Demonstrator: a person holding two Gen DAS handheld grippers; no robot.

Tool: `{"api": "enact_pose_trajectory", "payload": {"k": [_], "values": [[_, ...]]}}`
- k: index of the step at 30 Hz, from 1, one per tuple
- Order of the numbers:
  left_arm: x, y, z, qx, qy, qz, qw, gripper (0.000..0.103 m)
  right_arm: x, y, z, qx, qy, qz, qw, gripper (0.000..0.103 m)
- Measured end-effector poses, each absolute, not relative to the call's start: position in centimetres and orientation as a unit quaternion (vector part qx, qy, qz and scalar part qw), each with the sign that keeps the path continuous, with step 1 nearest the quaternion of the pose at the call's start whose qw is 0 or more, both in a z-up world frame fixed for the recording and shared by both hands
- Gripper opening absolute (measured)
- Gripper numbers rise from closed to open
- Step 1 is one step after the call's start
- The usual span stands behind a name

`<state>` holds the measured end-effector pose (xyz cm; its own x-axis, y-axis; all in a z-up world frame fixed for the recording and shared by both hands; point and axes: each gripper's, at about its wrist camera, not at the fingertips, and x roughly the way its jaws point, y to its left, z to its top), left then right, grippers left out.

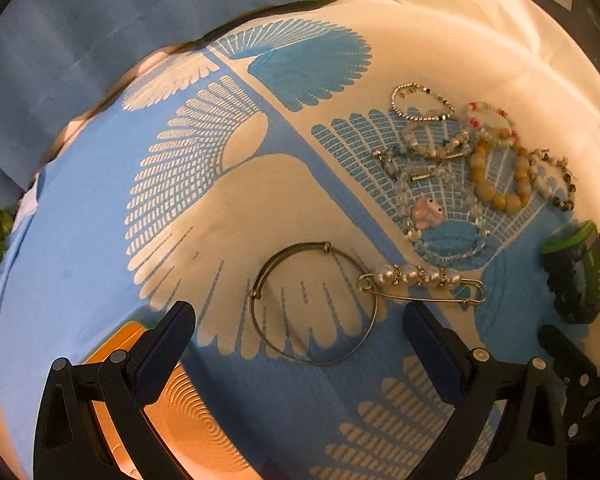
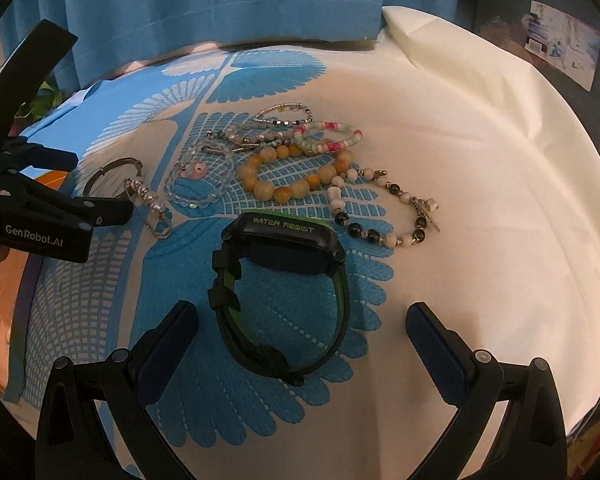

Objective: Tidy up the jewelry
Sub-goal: 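Move left tool to the silver bangle while right tool reaches the black watch, then close left gripper on the silver bangle while right gripper closes on the watch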

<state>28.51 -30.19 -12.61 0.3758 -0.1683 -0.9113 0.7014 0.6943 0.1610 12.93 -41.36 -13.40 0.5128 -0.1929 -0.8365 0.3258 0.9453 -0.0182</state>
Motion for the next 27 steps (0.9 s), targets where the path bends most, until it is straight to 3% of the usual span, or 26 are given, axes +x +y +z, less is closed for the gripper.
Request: {"api": "enact_pose_trajectory", "payload": {"k": [19, 20, 21, 22, 23, 24, 27], "values": [[29.1, -29.7, -12.9, 0.249, 0.491, -0.293, 0.782, 0.103, 13.2, -41.2, -13.5, 0.078, 0.466, -0.164, 0.866, 0.103], [29.0, -29.7, -12.9, 0.25, 0.491, -0.293, 0.782, 0.098, 13.2, -41.2, -13.5, 0.078, 0.468, -0.164, 0.865, 0.103], [28.8, -29.8, -12.6, 0.244, 0.49, -0.305, 0.779, 0.075, 13.2, -41.2, -13.5, 0.078, 0.469, -0.164, 0.864, 0.102], [28.5, -29.9, -12.3, 0.233, 0.49, -0.321, 0.777, 0.06, 13.1, -41.2, -13.4, 0.078, 0.468, -0.162, 0.865, 0.101], [28.4, -29.9, -12.0, 0.228, 0.491, -0.326, 0.775, 0.059, 13.0, -41.1, -13.1, 0.075, 0.461, -0.162, 0.869, 0.085], [28.2, -30.0, -11.9, 0.229, 0.489, -0.326, 0.775, 0.059, 12.8, -40.9, -12.7, 0.068, 0.451, -0.16, 0.875, 0.063], [27.4, -29.9, -11.5, 0.23, 0.48, -0.33, 0.779, 0.059, 12.9, -40.6, -12.3, 0.041, 0.448, -0.174, 0.876, 0.05]]}}
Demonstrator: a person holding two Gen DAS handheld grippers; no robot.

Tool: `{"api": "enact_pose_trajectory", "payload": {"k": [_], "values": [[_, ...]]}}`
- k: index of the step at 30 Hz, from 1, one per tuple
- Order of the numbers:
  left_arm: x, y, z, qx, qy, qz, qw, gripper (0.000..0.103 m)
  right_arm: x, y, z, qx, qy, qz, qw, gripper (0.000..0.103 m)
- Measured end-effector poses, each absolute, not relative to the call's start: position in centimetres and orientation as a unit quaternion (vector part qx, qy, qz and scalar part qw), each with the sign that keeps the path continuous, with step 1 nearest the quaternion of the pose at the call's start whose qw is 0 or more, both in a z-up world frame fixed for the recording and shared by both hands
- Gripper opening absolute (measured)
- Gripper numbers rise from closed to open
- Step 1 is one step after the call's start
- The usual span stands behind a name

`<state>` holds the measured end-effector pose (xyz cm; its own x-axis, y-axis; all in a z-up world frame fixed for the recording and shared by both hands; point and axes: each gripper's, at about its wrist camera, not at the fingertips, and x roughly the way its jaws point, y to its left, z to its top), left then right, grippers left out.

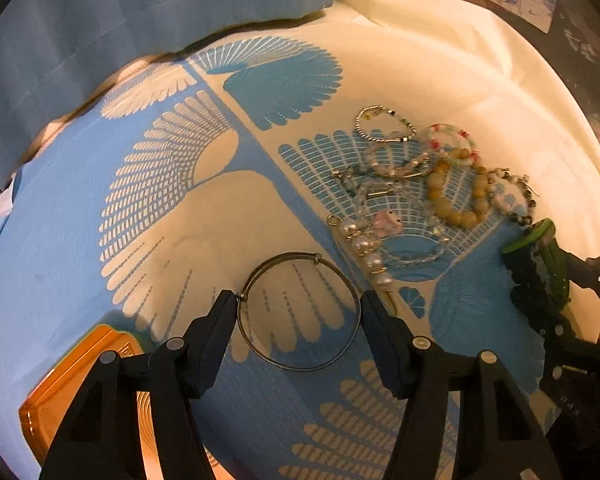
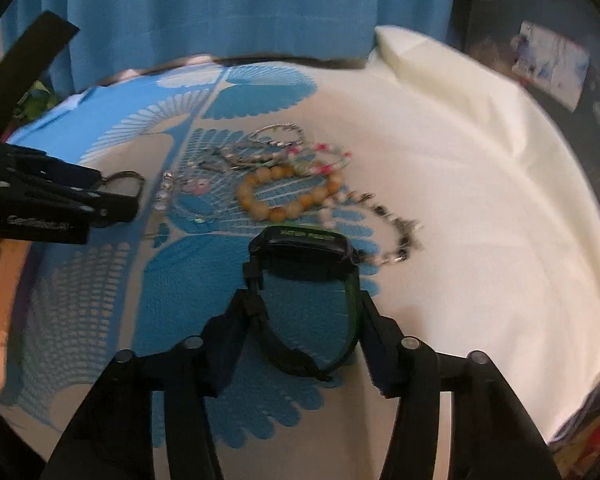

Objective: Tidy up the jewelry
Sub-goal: 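Close left gripper on the silver bangle while right gripper closes on the watch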

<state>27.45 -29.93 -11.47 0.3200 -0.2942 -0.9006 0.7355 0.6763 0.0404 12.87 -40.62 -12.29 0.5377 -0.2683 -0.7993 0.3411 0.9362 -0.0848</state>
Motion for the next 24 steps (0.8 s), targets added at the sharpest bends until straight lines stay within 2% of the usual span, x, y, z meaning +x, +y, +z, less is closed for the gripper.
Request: {"api": "enact_pose_trajectory", "payload": {"k": [9, 24], "values": [[24.5, -26.7, -7.6, 0.192, 0.458, -0.329, 0.803, 0.059, 10.1, -41.7, -11.1, 0.104, 0.44, -0.149, 0.879, 0.045], [9.9, -14.8, 0.9, 0.101, 0.389, -0.289, 0.869, 0.059, 0.9, -37.7, -2.6, 0.11, 0.377, -0.145, 0.908, 0.045]]}}
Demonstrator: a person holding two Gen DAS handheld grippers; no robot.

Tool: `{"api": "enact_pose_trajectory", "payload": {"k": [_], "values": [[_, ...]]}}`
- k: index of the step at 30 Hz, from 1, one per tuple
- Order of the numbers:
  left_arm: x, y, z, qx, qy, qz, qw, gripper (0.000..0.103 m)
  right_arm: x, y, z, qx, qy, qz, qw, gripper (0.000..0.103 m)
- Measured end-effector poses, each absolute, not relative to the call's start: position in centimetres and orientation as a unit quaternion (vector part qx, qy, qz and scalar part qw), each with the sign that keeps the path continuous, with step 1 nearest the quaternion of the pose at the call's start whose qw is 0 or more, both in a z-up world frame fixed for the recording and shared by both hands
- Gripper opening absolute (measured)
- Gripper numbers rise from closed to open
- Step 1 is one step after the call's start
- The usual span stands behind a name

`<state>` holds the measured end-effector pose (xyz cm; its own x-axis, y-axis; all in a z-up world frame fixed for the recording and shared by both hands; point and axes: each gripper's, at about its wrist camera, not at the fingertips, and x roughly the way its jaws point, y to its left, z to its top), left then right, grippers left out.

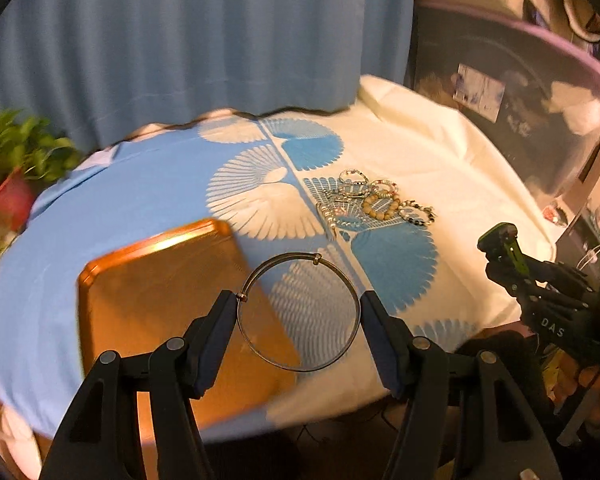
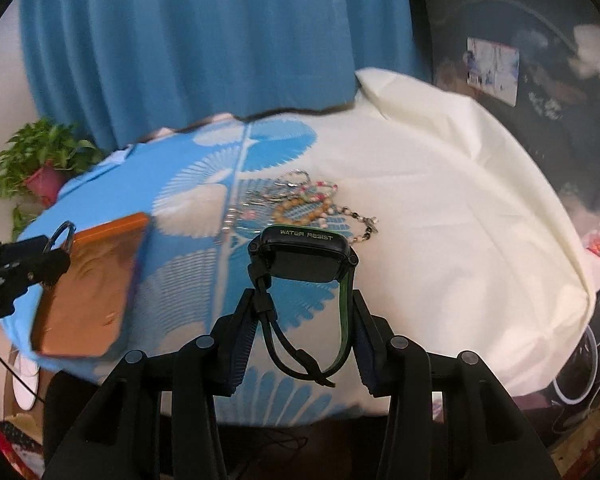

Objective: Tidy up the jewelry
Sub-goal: 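Close left gripper on the silver bangle while right gripper closes on the watch, then carry the bangle in left tool while right tool carries the watch to the tray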

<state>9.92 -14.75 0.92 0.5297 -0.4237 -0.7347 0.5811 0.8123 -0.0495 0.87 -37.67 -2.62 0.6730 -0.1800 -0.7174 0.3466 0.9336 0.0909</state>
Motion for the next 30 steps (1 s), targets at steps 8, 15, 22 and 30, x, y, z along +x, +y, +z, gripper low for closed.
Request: {"api": "enact_pose_trajectory", "payload": {"k": [8, 15, 22, 30], "values": [[2.5, -7.8, 2.6, 0.067, 0.363, -0.264, 0.891, 0.059, -4.9, -31.5, -0.4, 0.085, 0.372, -0.099, 0.919, 0.045], [-1.1, -5.5, 2.6, 0.062, 0.353, -0.256, 0.898, 0.059, -8.3, -27.2, 0.5, 0.066, 0.37, -0.063, 0.925, 0.045], [-2.8, -4.7, 3.0, 0.056, 0.343, -0.254, 0.903, 0.059, -9.9, -25.4, 0.9, 0.056, 0.369, -0.047, 0.927, 0.045], [-2.8, -4.3, 3.0, 0.052, 0.341, -0.252, 0.904, 0.059, -9.6, -25.4, 0.5, 0.054, 0.381, -0.044, 0.922, 0.045]]}}
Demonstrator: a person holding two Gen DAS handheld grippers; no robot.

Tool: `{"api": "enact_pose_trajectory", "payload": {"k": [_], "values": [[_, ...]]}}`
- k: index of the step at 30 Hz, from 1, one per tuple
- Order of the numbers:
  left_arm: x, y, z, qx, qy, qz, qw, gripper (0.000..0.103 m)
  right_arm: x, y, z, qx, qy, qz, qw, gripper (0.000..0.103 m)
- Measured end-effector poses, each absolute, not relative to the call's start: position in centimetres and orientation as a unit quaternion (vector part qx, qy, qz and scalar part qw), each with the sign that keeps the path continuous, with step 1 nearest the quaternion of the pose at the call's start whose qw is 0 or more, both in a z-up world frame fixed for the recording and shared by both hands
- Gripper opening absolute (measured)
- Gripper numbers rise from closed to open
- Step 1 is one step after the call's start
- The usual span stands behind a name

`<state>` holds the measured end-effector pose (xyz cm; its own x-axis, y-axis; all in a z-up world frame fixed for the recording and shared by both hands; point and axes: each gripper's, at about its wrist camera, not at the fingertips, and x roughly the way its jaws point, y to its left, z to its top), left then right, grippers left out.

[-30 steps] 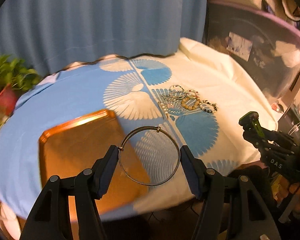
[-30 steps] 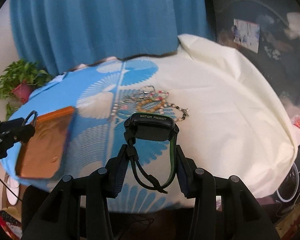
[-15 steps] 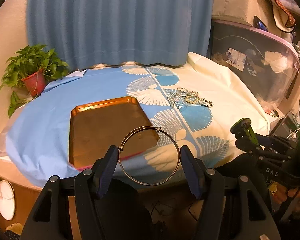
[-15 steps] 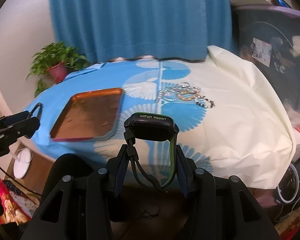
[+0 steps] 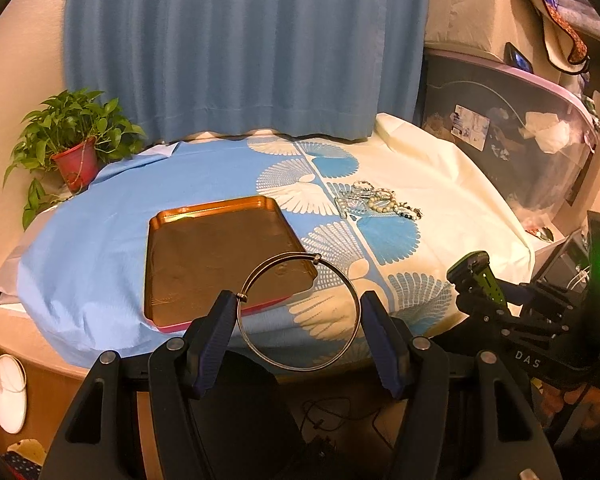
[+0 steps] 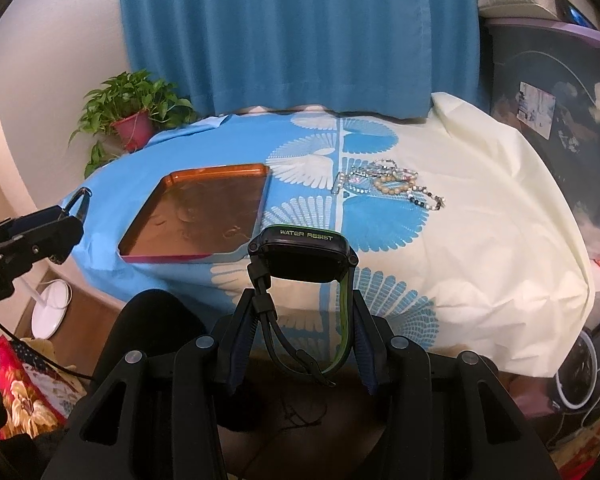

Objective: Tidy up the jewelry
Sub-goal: 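Carry the bangle in left tool while right tool carries the watch to the tray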

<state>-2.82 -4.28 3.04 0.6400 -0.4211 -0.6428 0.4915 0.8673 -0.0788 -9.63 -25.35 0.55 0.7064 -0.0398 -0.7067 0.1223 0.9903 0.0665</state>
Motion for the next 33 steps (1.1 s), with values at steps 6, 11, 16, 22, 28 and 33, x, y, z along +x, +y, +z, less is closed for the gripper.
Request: {"api": "enact_pose_trajectory", "payload": {"k": [6, 11, 16, 22, 28, 33], "values": [[-2.0, -4.1, 3.2, 0.049, 0.343, -0.246, 0.905, 0.059, -8.9, -25.3, 0.3, 0.051, 0.385, -0.045, 0.92, 0.045], [-0.8, -3.8, 3.1, 0.048, 0.345, -0.234, 0.907, 0.059, -7.9, -24.8, -0.3, 0.042, 0.393, -0.042, 0.917, 0.045], [0.9, -3.0, 2.6, 0.037, 0.352, -0.224, 0.908, 0.059, -6.3, -24.0, -0.7, 0.029, 0.4, -0.035, 0.915, 0.045], [3.6, -1.8, 1.7, 0.021, 0.361, -0.205, 0.909, 0.059, -3.5, -22.6, -0.9, 0.012, 0.404, -0.018, 0.915, 0.045], [7.2, -0.8, 0.1, 0.023, 0.37, -0.182, 0.911, 0.059, 1.0, -20.4, -1.6, 0.003, 0.408, 0.01, 0.913, 0.046], [10.8, -0.8, -1.8, 0.03, 0.38, -0.17, 0.909, 0.059, 5.5, -18.7, -3.1, 0.004, 0.42, 0.033, 0.907, 0.046]]}}
